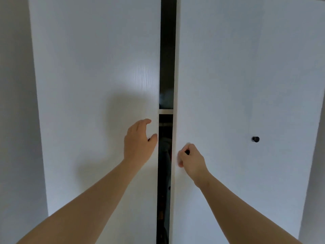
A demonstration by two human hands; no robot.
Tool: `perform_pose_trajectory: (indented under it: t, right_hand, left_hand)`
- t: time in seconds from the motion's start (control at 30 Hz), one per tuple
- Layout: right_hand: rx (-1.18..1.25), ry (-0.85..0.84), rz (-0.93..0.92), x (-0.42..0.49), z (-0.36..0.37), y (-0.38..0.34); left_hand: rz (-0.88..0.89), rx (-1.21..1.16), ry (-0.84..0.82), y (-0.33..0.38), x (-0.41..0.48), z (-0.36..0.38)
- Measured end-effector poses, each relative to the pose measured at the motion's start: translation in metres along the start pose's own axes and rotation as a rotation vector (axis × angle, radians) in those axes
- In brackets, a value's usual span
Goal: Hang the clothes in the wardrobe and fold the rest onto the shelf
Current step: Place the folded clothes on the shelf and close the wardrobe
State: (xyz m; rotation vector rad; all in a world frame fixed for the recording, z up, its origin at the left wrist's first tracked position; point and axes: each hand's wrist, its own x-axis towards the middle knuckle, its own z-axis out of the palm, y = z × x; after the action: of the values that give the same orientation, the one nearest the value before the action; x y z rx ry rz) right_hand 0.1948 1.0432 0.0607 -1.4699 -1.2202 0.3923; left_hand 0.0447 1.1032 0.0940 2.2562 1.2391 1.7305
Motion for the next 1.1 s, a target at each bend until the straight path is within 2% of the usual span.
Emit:
perform_pose_trajectory:
  t: [0.17, 0.33, 0.43, 0.77, 0.97, 1.1]
  right_hand:
    - [0.009, -0.069, 0.02, 0.036, 0.026, 0.006]
    - [0.033, -0.059, 0.037, 0.069, 0.048, 0.019]
    - [-0.038, -0.054, 0.063, 0.084, 0.057, 0.024]
    - [-0.132, -0.058, 0.058, 0.117, 0.073, 0.03]
    - [-0.108, -0.083, 0.07, 0.117, 0.074, 0.032]
    - [-0.044, -0.126, 0.049, 0.112, 0.068, 0.031]
  left_hand:
    - [0.02, 0.326, -0.184, -0.047, 0.014, 0.021]
    - [-0.011, 0.449, -0.259, -0.068, 0.024, 0.06]
    - [-0.032, 0.537, -0.233, -0.078, 0.025, 0.08]
    - [0.078, 0.63, -0.022, -0.093, 0.025, 0.098]
    - [0.06, 0.65, -0.041, -0.093, 0.024, 0.098]
    - [0.06, 0.655, -0.155, -0.099, 0.026, 0.095]
